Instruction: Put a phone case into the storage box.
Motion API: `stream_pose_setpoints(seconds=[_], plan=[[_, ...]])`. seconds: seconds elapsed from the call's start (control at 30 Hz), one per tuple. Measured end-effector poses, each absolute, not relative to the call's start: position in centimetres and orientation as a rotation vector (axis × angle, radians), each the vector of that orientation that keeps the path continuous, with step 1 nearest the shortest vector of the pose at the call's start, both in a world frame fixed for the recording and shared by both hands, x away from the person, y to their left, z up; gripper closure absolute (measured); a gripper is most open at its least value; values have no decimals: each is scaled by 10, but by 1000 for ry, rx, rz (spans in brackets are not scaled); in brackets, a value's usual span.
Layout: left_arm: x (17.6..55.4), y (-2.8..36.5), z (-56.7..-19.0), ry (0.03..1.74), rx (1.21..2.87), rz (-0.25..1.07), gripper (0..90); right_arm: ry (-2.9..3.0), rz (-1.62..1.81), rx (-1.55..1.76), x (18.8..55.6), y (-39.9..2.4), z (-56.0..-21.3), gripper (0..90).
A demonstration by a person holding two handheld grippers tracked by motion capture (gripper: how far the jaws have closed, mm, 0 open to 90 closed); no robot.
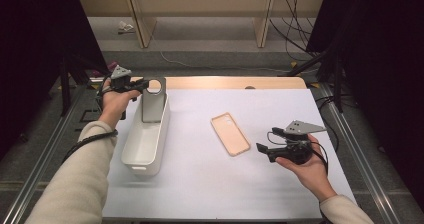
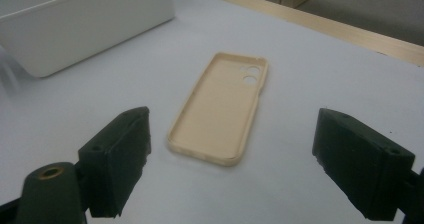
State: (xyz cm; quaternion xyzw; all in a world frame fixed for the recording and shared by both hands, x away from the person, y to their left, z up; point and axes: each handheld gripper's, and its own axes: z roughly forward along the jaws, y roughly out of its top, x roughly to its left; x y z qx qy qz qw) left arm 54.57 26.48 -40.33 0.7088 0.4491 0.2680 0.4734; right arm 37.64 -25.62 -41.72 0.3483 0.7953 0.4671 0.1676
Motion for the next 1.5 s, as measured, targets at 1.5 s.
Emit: stream_pose_setpoints(seconds=[1.5], plan=[[554, 259, -409, 1118, 1837, 720, 673, 2265, 1329, 998, 377, -256, -418, 164]])
